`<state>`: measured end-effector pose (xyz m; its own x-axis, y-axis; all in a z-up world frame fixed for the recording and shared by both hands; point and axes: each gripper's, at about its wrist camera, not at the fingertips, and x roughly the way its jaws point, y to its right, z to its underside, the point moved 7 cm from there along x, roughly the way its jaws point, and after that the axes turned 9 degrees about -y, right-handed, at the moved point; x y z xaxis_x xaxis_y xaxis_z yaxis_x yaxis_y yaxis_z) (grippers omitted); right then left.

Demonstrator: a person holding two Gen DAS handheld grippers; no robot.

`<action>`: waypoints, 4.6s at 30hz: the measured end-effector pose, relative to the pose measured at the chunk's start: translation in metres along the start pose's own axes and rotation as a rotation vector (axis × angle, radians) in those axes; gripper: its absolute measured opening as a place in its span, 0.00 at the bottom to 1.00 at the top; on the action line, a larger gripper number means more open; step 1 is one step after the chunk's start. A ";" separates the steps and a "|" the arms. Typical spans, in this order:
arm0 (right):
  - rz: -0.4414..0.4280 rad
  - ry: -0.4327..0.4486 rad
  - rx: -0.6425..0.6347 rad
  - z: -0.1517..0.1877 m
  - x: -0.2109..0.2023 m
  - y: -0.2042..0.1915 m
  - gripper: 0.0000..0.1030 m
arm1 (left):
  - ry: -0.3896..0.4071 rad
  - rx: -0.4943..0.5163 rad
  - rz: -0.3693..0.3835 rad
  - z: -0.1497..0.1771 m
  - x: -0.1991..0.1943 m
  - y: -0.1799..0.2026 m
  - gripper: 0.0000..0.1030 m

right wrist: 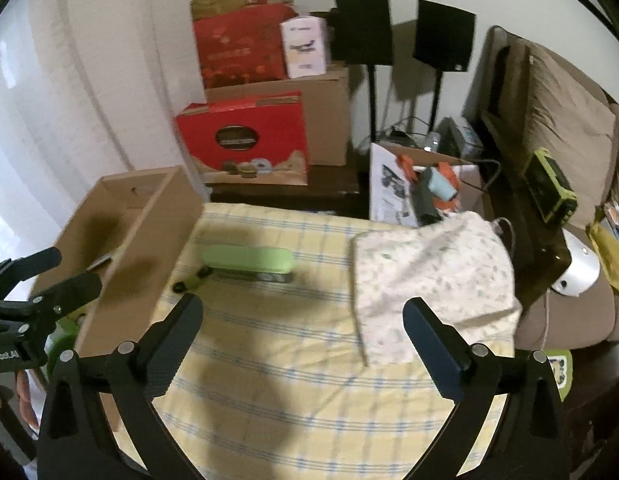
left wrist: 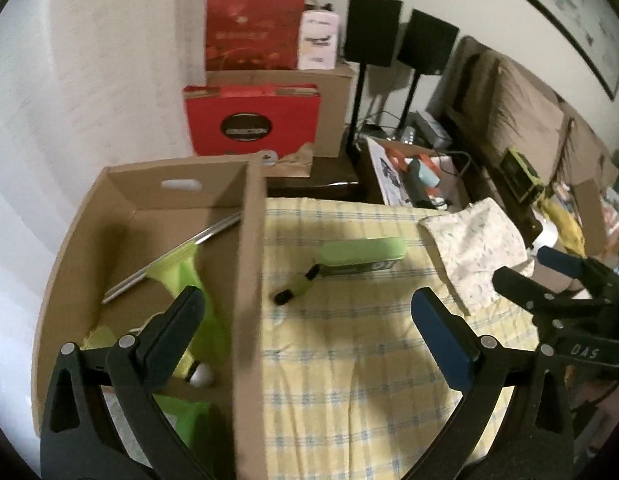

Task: Organize objects
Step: 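Move both grippers back over the table toward the green pencil case, then lower the left gripper onto the green pencil case and close on it, then lift the pencil case with the left gripper while the right gripper lowers onto the floral cloth bag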

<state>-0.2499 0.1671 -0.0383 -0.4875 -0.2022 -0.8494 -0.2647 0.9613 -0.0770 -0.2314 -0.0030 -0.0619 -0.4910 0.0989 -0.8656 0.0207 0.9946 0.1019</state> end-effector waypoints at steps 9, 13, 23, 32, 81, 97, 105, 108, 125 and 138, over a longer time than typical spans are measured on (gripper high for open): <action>0.061 -0.003 0.100 0.009 0.001 0.073 0.98 | -0.044 0.047 0.021 -0.012 0.034 0.022 1.00; 0.081 -0.010 0.139 0.014 0.007 0.100 0.98 | -0.072 0.073 0.034 -0.015 0.049 0.028 1.00; 0.082 -0.096 0.220 0.033 0.053 0.144 0.85 | -0.117 0.124 0.037 -0.027 0.084 0.045 1.00; 0.050 -0.095 0.322 0.050 0.058 0.166 0.85 | -0.146 0.129 0.075 -0.022 0.100 0.058 1.00; -0.341 0.016 0.405 0.004 0.046 0.132 0.11 | -0.381 0.457 -0.002 -0.017 0.179 0.086 0.24; -0.320 0.127 0.245 -0.031 -0.029 0.091 0.10 | -0.236 0.296 0.140 -0.031 0.083 0.085 0.24; -0.327 0.160 0.184 -0.050 -0.060 0.068 0.09 | -0.200 0.265 0.129 -0.037 0.047 0.076 0.24; -0.325 0.178 0.157 -0.061 -0.074 0.057 0.09 | -0.183 0.254 0.124 -0.039 0.034 0.070 0.24; -0.259 0.078 0.036 -0.078 -0.079 -0.005 0.28 | -0.158 0.181 0.084 -0.037 -0.002 0.020 0.24; -0.189 -0.089 0.080 -0.007 0.017 0.005 0.64 | -0.201 0.160 0.095 -0.012 0.020 0.017 0.24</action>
<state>-0.2651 0.1673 -0.0498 -0.3590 -0.3662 -0.8585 -0.2754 0.9204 -0.2774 -0.2510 0.0157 -0.0716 -0.2978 0.1806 -0.9374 0.2038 0.9713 0.1224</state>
